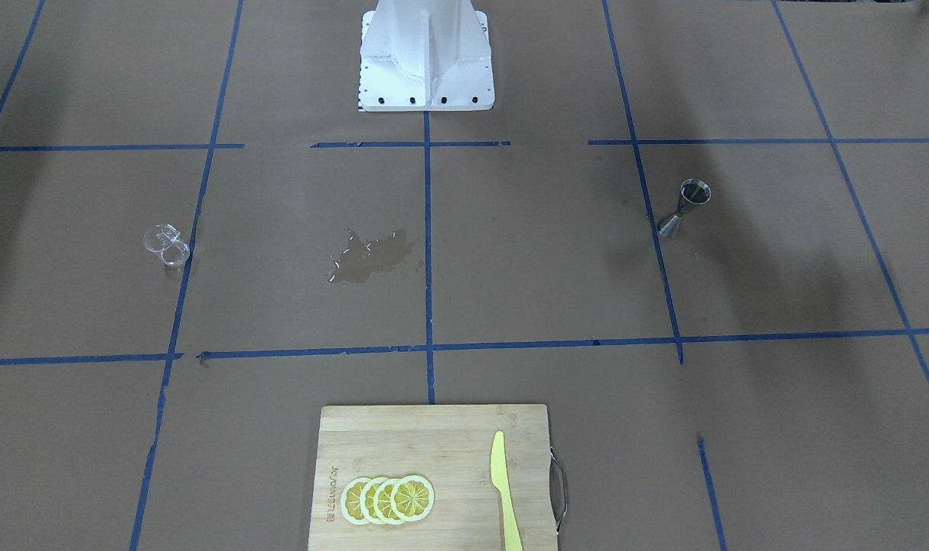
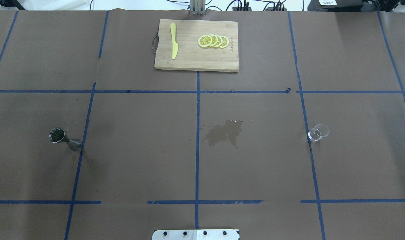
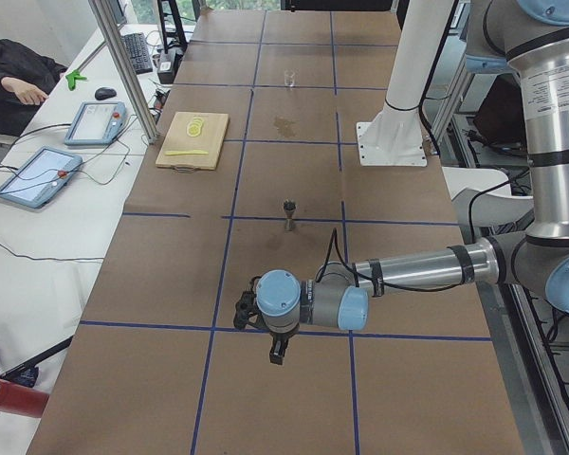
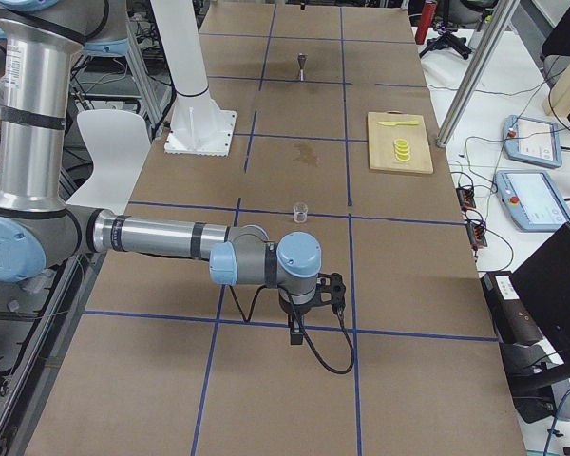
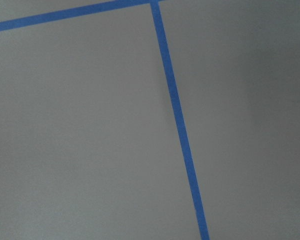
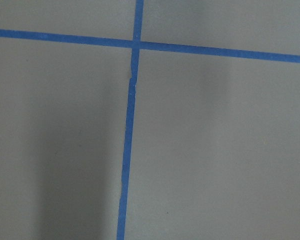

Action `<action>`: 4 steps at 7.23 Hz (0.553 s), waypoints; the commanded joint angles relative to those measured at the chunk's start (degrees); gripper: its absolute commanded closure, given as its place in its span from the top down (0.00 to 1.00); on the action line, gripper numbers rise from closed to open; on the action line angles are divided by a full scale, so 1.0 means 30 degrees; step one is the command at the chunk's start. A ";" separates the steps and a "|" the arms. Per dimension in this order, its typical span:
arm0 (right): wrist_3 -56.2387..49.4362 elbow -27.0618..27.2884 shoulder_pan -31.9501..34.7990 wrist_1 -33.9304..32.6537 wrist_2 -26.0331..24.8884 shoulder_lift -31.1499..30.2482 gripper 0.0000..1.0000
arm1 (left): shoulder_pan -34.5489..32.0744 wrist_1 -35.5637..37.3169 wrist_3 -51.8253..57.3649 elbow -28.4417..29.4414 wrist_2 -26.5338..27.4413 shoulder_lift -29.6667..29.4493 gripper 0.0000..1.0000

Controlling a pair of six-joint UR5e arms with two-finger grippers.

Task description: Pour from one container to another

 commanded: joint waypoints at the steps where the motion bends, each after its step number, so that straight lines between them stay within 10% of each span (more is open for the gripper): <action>1: 0.0023 -0.0006 -0.0001 0.0002 0.0000 0.0012 1.00 | -0.1487 0.2180 0.1442 -0.1529 0.1021 -0.0027 1.00; 4: 0.0053 0.0023 -0.0001 0.0002 0.0000 0.0042 1.00 | -0.3985 0.3005 0.1512 -0.2208 0.1051 -0.1455 1.00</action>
